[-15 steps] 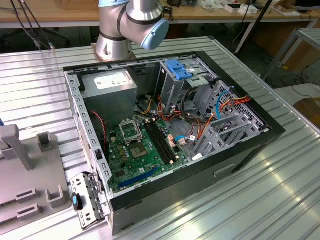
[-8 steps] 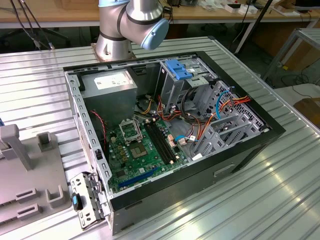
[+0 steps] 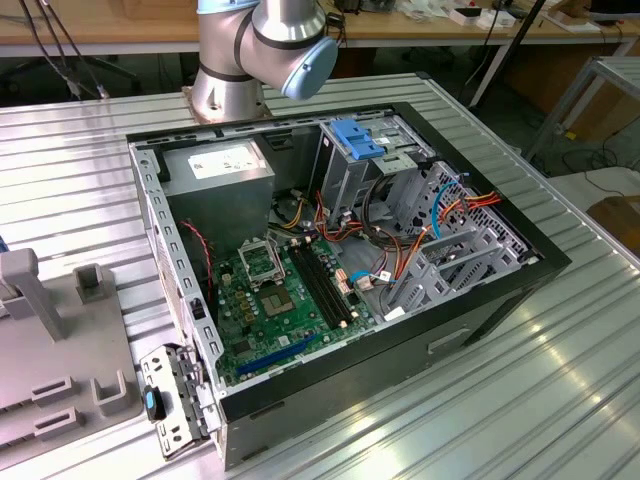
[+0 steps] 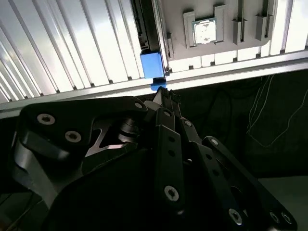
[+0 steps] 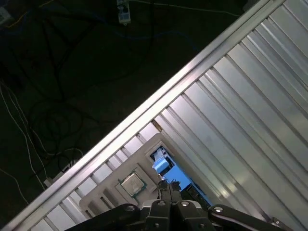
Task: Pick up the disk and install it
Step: 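Pick up the disk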
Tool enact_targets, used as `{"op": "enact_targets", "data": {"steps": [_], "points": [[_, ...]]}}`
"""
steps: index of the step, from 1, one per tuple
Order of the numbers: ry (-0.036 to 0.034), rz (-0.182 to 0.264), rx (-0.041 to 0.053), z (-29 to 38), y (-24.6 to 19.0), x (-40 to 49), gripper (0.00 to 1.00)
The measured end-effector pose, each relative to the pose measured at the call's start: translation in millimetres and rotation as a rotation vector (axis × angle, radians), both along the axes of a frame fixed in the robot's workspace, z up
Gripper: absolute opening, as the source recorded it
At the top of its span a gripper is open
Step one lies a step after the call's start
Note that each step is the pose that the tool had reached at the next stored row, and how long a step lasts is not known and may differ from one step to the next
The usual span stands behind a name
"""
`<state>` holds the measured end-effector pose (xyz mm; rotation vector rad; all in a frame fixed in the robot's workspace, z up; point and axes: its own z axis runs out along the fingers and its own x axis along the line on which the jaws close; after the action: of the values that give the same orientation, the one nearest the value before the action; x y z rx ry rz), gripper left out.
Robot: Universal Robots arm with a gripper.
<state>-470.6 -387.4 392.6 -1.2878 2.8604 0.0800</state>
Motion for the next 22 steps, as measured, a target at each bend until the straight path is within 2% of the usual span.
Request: {"op": "enact_targets", "data": {"steps": [3,7,15,17,22], "points": [[0.0,0.054,0.0,0.0,0.0,0.0,0.11],[0.0,0.079,-0.0001,0.0,0.0,0.0,0.11],[0.0,0.165,0.0,0.0,0.0,0.0,0.11],[0.0001,0.199,-0.0001,0.0,0.0,-0.1,0.11],[0.0001,0.242,0.0,0.0,0.0,-0.3,0.11]]}}
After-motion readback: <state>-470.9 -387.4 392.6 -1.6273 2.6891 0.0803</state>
